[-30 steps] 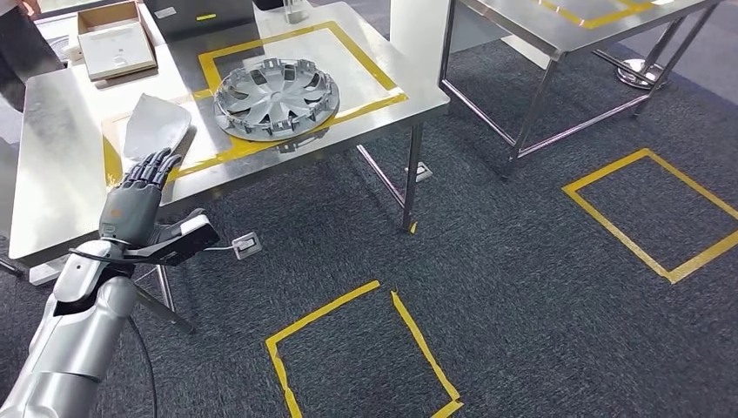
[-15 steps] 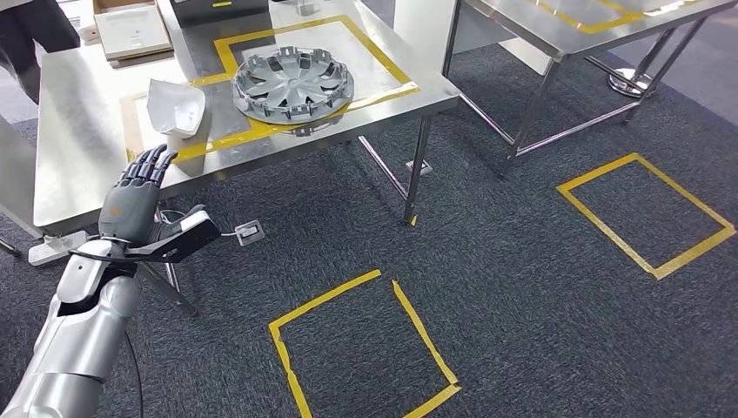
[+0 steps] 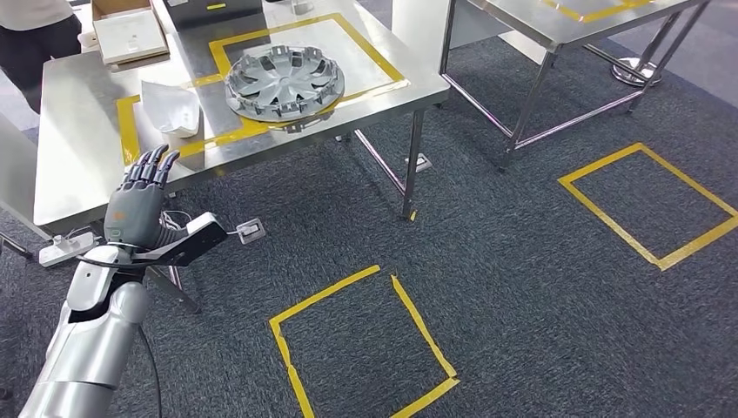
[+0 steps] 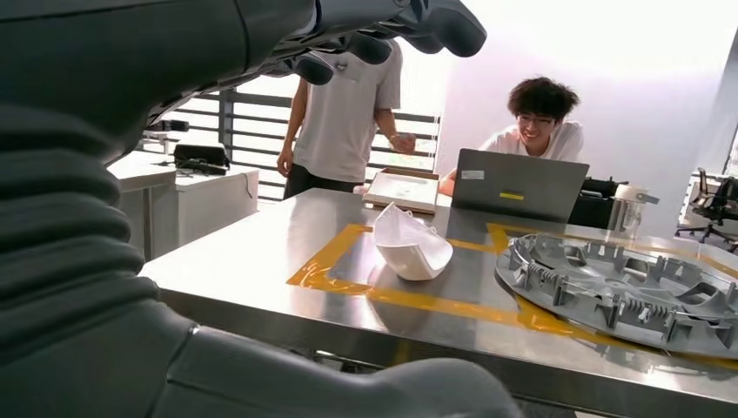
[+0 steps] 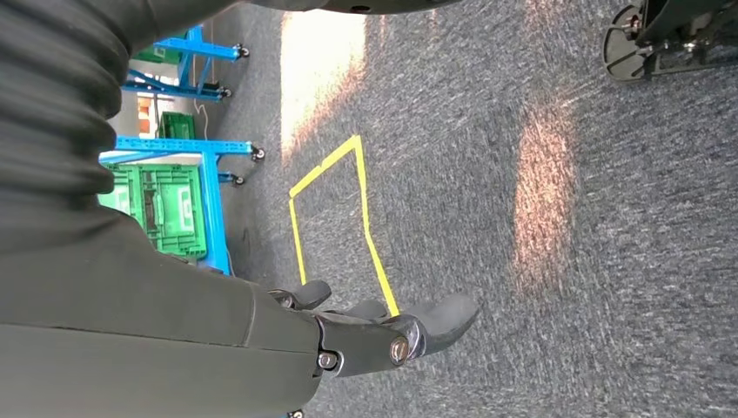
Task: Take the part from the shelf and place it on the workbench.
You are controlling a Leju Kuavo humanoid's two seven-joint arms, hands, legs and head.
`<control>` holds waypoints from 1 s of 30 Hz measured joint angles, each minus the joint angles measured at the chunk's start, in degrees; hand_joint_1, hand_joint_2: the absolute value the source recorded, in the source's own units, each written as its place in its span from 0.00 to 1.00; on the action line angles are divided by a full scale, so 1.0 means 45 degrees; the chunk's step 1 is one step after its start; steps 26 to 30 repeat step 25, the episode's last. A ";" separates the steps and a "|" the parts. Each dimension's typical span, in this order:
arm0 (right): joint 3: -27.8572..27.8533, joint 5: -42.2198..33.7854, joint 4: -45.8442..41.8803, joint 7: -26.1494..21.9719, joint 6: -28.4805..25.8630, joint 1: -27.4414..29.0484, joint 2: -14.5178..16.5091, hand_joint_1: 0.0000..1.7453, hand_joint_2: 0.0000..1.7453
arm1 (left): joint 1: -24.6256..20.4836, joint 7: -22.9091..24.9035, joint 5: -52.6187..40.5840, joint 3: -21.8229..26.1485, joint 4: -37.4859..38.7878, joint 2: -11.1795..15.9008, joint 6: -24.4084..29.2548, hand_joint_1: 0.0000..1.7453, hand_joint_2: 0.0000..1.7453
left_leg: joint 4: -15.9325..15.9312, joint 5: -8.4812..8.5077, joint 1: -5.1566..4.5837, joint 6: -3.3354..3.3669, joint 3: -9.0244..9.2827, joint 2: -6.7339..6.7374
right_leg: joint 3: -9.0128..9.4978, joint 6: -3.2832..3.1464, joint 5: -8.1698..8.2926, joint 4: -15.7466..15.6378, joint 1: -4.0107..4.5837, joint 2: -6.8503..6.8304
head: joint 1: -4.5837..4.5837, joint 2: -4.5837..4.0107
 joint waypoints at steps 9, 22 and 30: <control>0.1776 -0.2135 -0.0120 -0.0001 0.0439 0.0369 -0.0199 0.00 1.00 | 0.1140 0.0478 0.1652 0.0198 0.0905 -0.0193 -0.0297 0.00 1.00 | -0.0024 0.0038 0.0016 -0.0059 -0.0023 0.0000 | -0.0035 -0.0027 0.0008 0.0012 0.0016 0.0007 | 0.0004 0.0000; 0.5029 -0.5863 -0.0653 -0.0001 0.1209 0.1001 -0.0571 0.00 0.25 | 0.3061 0.1280 0.4622 0.0577 0.2526 -0.0476 -0.0821 0.00 0.00 | -0.0013 0.0022 0.0014 -0.0036 -0.0056 0.0000 | -0.0054 -0.0025 0.0006 0.0011 -0.0017 0.0004 | 0.0004 -0.0001; 0.5668 -0.6588 -0.0764 0.0000 0.1355 0.1125 -0.0648 0.00 0.00 | 0.3424 0.1441 0.5189 0.0650 0.2851 -0.0538 -0.0922 0.00 0.00 | -0.0011 0.0022 0.0014 -0.0036 -0.0058 -0.0001 | -0.0054 -0.0025 0.0006 0.0011 -0.0018 0.0003 | 0.0004 0.0000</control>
